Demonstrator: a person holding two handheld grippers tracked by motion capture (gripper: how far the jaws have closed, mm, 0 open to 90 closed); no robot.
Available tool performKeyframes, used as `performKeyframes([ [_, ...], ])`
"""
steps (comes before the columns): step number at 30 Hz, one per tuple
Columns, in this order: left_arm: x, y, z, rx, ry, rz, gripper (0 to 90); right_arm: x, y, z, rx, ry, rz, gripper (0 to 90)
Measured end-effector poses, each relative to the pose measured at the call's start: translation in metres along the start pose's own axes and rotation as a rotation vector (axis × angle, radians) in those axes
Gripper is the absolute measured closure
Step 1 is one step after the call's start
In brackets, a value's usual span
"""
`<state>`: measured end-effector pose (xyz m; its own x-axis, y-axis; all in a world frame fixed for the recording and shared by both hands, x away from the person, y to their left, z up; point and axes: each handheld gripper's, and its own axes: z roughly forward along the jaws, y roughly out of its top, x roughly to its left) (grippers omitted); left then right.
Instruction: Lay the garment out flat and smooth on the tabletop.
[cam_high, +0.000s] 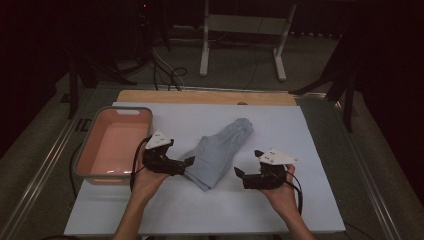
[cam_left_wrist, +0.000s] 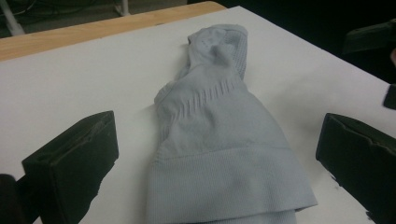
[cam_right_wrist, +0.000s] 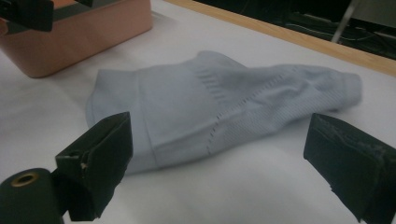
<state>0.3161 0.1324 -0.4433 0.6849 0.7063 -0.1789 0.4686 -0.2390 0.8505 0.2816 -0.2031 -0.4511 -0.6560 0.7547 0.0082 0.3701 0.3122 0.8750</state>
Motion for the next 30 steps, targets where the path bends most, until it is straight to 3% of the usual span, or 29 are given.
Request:
performKeyframes([
  [5, 0.001, 0.0, -0.003, -0.006, 0.004, -0.007, 0.2, 0.01, 0.01, 0.016, 0.013, 0.011, -0.03, 8.1],
  [11, 0.001, 0.0, -0.008, -0.017, 0.01, -0.012, 0.2, 0.023, 0.014, 0.035, 0.037, 0.041, -0.03, 8.7],
  [18, 0.002, 0.002, -0.014, -0.038, 0.015, -0.018, 0.2, 0.041, 0.008, 0.054, 0.074, 0.077, -0.052, 11.3],
  [30, 0.001, 0.001, -0.016, -0.041, 0.013, -0.023, 0.2, 0.062, -0.003, 0.072, 0.133, 0.117, -0.086, 14.4],
])
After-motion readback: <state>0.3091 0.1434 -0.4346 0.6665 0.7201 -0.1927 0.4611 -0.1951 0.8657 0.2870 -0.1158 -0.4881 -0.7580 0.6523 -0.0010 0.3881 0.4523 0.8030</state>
